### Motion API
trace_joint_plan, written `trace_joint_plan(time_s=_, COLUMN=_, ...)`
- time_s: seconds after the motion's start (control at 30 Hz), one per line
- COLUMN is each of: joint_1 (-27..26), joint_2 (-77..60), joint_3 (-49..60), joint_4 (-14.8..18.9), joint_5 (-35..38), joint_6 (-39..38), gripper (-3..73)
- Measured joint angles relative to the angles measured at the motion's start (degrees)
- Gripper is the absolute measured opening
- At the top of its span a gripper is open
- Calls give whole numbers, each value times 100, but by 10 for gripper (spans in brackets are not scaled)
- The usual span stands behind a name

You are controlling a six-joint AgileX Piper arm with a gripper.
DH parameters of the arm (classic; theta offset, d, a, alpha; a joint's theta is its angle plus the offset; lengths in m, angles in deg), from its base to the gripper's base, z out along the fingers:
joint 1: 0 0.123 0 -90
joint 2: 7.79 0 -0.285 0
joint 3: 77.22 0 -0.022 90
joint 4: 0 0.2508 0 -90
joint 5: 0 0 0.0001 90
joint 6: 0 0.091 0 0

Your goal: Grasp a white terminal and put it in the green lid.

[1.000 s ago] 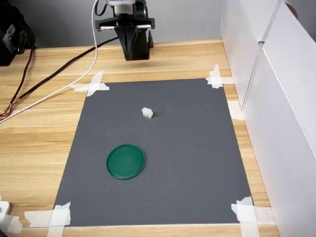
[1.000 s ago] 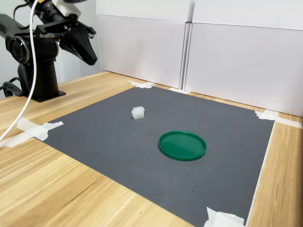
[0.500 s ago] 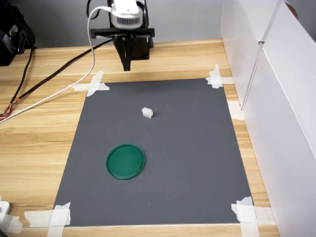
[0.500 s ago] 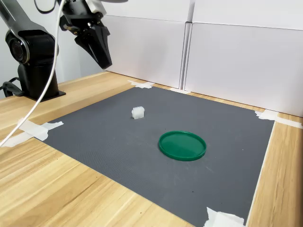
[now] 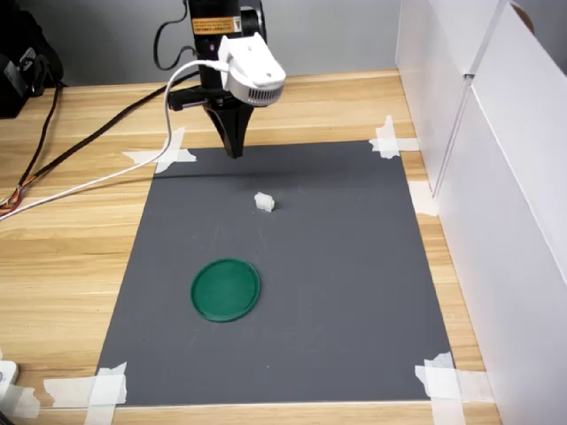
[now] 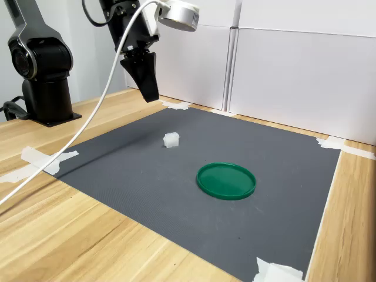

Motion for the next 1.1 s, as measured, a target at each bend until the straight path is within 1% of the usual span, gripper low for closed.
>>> trace_joint_plan(time_s=0.1, joint_1=0, joint_2=258, joint_3=-314, joint_4=321, joint_5=434, joint_6=-513, gripper=-21)
trace_joint_plan(time_s=0.2, joint_1=0, joint_2=469, joint_3=-564, joint_4=598, joint_5=888, joint_6=-1202, gripper=-15)
trace_joint_plan(time_s=0.27, joint_1=0, joint_2=551, joint_3=-682, joint_4=705, joint_5=1126, joint_6=-1499, gripper=5)
trace_joint_plan(time_s=0.33, joint_1=0, joint_2=596, joint_3=-765, joint_4=736, joint_5=1249, joint_6=-1629, gripper=45)
trace_joint_plan(time_s=0.4, joint_1=0, joint_2=627, joint_3=-830, joint_4=721, joint_5=1295, joint_6=-1695, gripper=120)
trace_joint_plan(time_s=0.47, joint_1=0, joint_2=664, joint_3=-853, joint_4=670, joint_5=1286, joint_6=-1725, gripper=215)
trace_joint_plan(time_s=0.63, joint_1=0, joint_2=719, joint_3=-858, joint_4=416, joint_5=1047, joint_6=-1731, gripper=523)
trace_joint_plan(time_s=0.7, joint_1=0, joint_2=725, joint_3=-871, joint_4=340, joint_5=939, joint_6=-1742, gripper=621)
trace_joint_plan(time_s=0.73, joint_1=0, joint_2=739, joint_3=-879, joint_4=316, joint_5=933, joint_6=-1760, gripper=656)
trace_joint_plan(time_s=0.8, joint_1=0, joint_2=803, joint_3=-912, joint_4=304, joint_5=933, joint_6=-1773, gripper=691)
trace_joint_plan(time_s=0.87, joint_1=0, joint_2=868, joint_3=-912, joint_4=285, joint_5=977, joint_6=-1773, gripper=702)
trace_joint_plan(time_s=1.1, joint_1=0, joint_2=1113, joint_3=-1001, joint_4=270, joint_5=1255, joint_6=-1939, gripper=708)
